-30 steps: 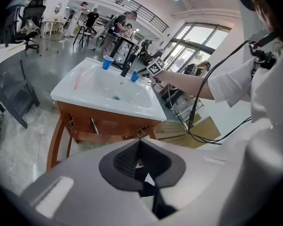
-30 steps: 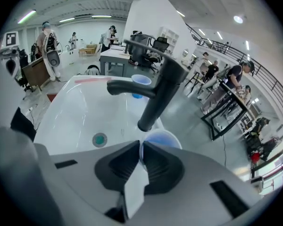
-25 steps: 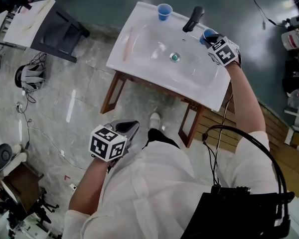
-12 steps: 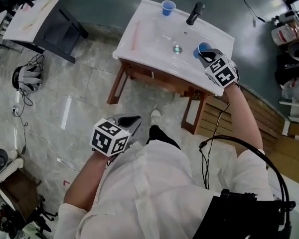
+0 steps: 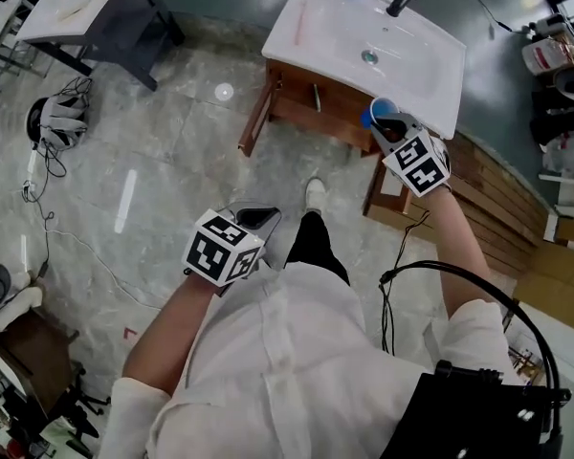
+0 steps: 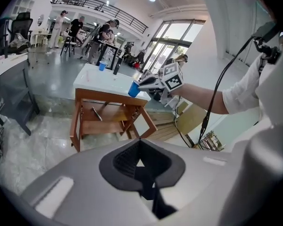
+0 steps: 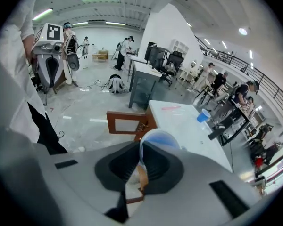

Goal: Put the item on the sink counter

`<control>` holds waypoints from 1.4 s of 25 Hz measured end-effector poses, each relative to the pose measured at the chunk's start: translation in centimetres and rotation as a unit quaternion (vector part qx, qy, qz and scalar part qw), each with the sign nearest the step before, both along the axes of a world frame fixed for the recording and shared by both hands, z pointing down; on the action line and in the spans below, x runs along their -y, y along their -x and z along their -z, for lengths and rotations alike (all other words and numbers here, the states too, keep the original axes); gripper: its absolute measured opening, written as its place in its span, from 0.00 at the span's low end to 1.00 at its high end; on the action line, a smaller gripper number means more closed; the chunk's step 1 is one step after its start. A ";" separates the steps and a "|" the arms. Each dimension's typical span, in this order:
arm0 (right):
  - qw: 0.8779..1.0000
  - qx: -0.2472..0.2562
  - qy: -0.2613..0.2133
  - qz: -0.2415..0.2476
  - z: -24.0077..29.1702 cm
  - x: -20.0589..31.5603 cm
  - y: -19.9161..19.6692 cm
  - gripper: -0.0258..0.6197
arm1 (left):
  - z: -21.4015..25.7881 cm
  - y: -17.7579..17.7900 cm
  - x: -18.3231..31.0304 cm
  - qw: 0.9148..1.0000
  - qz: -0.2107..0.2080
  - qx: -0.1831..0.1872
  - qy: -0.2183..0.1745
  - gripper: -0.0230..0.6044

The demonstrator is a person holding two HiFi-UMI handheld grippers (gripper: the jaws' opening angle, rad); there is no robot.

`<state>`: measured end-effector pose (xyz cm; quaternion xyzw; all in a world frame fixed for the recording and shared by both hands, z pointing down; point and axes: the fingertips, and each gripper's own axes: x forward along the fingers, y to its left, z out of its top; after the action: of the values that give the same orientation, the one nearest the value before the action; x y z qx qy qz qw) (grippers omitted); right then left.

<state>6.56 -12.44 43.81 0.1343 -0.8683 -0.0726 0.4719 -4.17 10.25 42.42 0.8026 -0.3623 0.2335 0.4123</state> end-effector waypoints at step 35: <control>0.996 -0.059 -0.004 -0.068 -38.2 13.9 2.1 0.07 | -17.7 -1.0 4.7 0.992 0.030 -0.030 0.117 0.05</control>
<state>4.45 -26.37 81.97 0.1904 -0.8274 -0.0513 0.5259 -3.17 5.58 60.14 0.7443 -0.3436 0.2382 0.5208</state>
